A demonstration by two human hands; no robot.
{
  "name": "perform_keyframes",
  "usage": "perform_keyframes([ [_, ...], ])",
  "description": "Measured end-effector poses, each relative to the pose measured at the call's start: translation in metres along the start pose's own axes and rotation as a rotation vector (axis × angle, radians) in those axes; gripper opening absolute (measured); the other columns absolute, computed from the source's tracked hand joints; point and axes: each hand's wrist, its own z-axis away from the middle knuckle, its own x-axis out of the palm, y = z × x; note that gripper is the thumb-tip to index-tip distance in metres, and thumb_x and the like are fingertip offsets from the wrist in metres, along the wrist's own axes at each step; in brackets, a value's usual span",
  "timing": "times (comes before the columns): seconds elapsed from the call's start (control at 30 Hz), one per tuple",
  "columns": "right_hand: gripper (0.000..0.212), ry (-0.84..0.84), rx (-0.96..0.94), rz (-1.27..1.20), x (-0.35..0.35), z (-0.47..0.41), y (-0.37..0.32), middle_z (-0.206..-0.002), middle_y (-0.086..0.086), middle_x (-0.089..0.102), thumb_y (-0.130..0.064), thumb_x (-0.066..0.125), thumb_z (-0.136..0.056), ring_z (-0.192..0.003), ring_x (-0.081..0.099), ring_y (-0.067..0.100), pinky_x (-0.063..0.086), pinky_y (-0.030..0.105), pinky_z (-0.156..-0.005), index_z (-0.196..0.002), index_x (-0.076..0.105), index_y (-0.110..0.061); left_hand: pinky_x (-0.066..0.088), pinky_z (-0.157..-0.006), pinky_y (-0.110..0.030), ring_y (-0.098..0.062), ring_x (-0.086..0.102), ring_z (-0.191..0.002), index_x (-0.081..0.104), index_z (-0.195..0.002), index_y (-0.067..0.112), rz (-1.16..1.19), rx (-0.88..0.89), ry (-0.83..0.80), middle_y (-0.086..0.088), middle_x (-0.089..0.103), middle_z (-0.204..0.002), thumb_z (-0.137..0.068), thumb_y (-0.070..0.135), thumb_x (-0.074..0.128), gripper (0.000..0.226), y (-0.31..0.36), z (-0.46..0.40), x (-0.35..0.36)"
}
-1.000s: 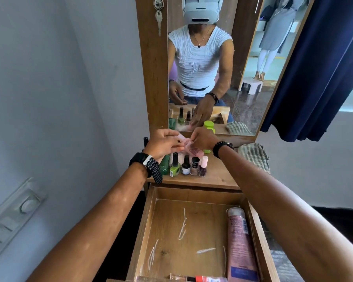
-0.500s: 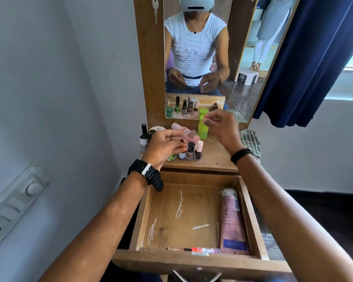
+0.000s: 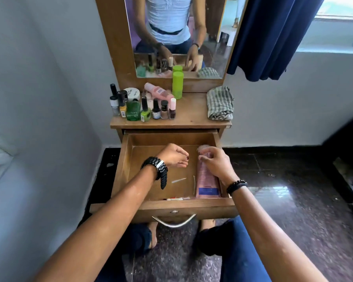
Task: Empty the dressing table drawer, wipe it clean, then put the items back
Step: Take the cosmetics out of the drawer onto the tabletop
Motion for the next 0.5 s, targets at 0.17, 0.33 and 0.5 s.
perform_keyframes([
  [0.17,0.029,-0.011,0.016,0.128,0.015,0.002,0.002,-0.132,0.01,0.05,-0.014,0.061,-0.087,-0.122,0.049,0.023,0.035,0.024,-0.099,-0.115,0.064,-0.011,0.051,-0.066,-0.02,-0.009,0.054,-0.064,0.056,-0.08,0.009,-0.167,-0.099,-0.051,-0.004,0.056,-0.073,-0.091,0.001,0.048,0.016,-0.009,-0.018,0.027],
  [0.33,0.036,-0.018,0.039,0.096,0.017,0.002,0.006,-0.132,0.011,0.047,-0.006,0.052,-0.088,-0.118,0.05,0.024,0.036,0.02,-0.092,-0.124,0.054,-0.01,0.051,-0.064,-0.025,-0.011,0.057,-0.063,0.048,-0.077,0.016,-0.065,-0.184,-0.117,-0.002,0.057,-0.074,-0.091,0.005,0.052,0.018,-0.006,-0.026,0.036],
  [0.5,0.036,-0.015,0.094,-0.035,0.014,0.005,0.011,-0.119,0.007,0.06,-0.006,0.051,-0.088,-0.103,0.057,0.019,0.045,0.026,-0.081,-0.122,0.053,-0.015,0.054,-0.057,-0.028,-0.015,0.063,-0.07,0.05,-0.11,0.006,0.07,-0.219,-0.054,-0.008,0.064,-0.088,-0.084,0.012,0.065,0.031,-0.016,-0.032,0.039],
])
